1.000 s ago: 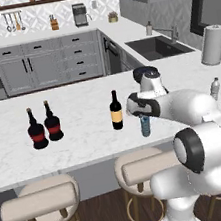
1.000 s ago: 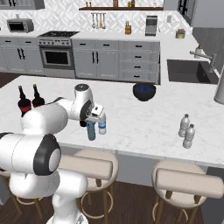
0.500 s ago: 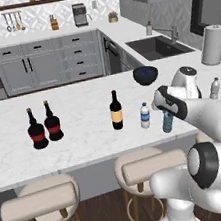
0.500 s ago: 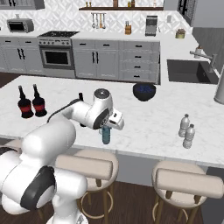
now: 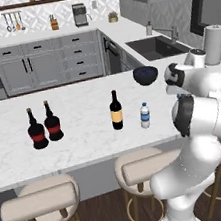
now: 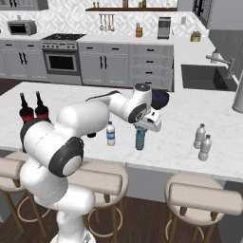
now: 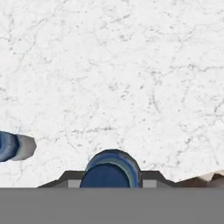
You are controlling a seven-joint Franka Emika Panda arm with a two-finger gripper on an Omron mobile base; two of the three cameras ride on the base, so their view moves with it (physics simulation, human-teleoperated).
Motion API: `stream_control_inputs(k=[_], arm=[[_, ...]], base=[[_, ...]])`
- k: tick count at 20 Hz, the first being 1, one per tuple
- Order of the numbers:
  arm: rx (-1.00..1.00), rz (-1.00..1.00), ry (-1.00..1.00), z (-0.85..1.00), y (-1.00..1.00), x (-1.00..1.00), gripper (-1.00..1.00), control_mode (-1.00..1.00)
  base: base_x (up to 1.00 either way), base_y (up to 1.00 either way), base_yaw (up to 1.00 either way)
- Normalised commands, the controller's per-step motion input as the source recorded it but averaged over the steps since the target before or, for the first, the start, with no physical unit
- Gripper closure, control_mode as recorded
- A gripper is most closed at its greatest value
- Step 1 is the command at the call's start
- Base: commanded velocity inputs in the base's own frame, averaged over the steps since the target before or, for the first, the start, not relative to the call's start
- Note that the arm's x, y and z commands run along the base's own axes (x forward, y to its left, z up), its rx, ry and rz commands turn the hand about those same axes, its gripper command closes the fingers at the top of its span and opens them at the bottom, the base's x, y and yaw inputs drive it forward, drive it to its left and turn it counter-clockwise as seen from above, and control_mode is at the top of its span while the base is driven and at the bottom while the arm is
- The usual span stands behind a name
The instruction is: Move the plastic bottles in the middle to the plastics group, and the glass bottles in the middle to the glass group.
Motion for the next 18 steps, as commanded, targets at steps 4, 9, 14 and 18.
stream_control_inputs(k=[4,9,14,18], arm=[[0.02,0.00,0.04,-0.46,-0.97,0.34,1.00,-1.00],[0.00,0.00,-0.02,-0.55,-0.68,0.00,1.00,-1.00],[0.00,0.00,-0.01,-0.06,-0.32,0.00,1.00,-1.00],[0.00,0.00,0.00,-0.18,0.00,0.00,1.00,-1.00]], base=[[0.00,0.00,0.00],[0.00,0.00,0.00],[0.00,0.00,0.00],[0.00,0.00,0.00]])
